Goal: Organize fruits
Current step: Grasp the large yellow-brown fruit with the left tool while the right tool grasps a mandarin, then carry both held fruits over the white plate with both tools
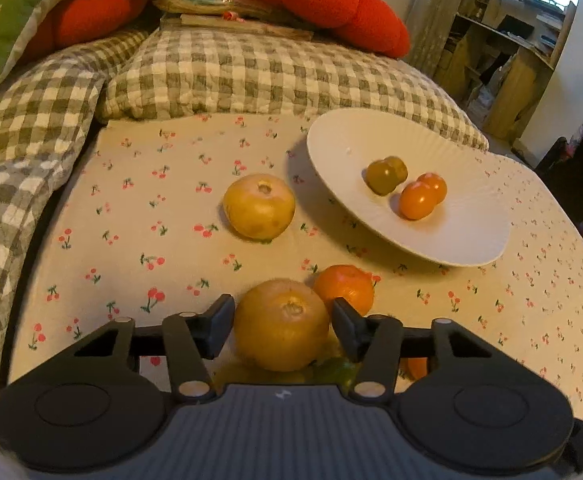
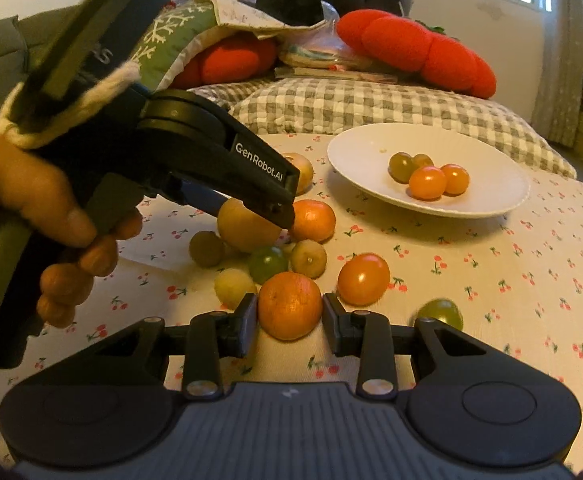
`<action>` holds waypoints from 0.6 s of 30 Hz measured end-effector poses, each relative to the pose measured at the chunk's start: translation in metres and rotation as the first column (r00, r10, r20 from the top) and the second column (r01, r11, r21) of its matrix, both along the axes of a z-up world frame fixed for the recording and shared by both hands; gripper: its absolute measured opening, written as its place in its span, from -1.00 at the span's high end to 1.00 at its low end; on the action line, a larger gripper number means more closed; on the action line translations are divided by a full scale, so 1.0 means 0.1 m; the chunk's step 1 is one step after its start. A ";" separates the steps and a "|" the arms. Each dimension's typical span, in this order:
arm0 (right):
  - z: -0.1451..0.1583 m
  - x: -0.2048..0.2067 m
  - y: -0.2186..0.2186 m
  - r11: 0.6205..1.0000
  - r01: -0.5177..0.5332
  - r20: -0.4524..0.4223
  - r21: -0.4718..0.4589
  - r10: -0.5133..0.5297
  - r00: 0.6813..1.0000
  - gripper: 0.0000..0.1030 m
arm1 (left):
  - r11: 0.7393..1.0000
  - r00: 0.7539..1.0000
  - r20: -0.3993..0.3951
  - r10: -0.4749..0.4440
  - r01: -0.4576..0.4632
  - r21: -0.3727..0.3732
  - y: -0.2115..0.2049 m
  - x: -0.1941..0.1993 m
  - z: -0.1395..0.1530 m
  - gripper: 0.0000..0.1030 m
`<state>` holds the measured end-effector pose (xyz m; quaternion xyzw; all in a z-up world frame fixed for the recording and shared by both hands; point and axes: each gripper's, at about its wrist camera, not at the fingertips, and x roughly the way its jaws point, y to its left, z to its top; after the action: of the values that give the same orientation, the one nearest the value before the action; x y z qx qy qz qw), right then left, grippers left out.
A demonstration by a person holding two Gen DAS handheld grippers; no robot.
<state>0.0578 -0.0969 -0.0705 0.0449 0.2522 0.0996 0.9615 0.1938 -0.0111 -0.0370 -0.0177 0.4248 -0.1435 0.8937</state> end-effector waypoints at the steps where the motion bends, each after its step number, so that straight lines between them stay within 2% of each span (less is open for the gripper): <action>1: 0.00 -0.03 -0.02 1.000 0.004 0.001 0.012 -0.004 1.000 0.39 | 1.000 1.000 -0.012 -0.003 0.003 0.001 0.00 0.00 -0.03 -0.04; 3: -0.01 -0.09 -0.06 1.000 0.014 0.003 0.027 -0.014 1.000 0.39 | 1.000 1.000 -0.030 -0.002 0.002 0.014 -0.02 0.01 -0.07 -0.04; 6: -0.02 -0.17 -0.17 0.998 0.041 -0.001 0.055 -0.041 0.999 0.39 | 0.999 1.000 -0.008 -0.007 0.007 0.044 -0.05 0.01 -0.08 -0.02; 7: -0.03 -0.20 -0.21 0.997 0.046 -0.001 0.070 -0.046 0.999 0.39 | 0.999 1.000 -0.006 -0.006 0.006 0.038 -0.03 0.02 -0.08 0.04; 13: -0.01 -0.20 -0.41 0.988 0.120 -0.015 0.100 -0.119 0.993 0.39 | 1.000 1.000 -0.022 0.016 -0.016 0.001 0.02 0.04 -0.08 0.08; 18: 0.00 -0.25 -0.45 0.988 0.114 -0.007 0.103 -0.114 0.993 0.39 | 0.998 0.998 -0.045 0.048 -0.050 -0.046 0.14 0.07 -0.06 0.09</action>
<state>0.0333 -0.1419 -0.0705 0.1089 0.2442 0.0572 0.9619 0.2004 0.0025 -0.0429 -0.0524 0.4402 -0.1313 0.8867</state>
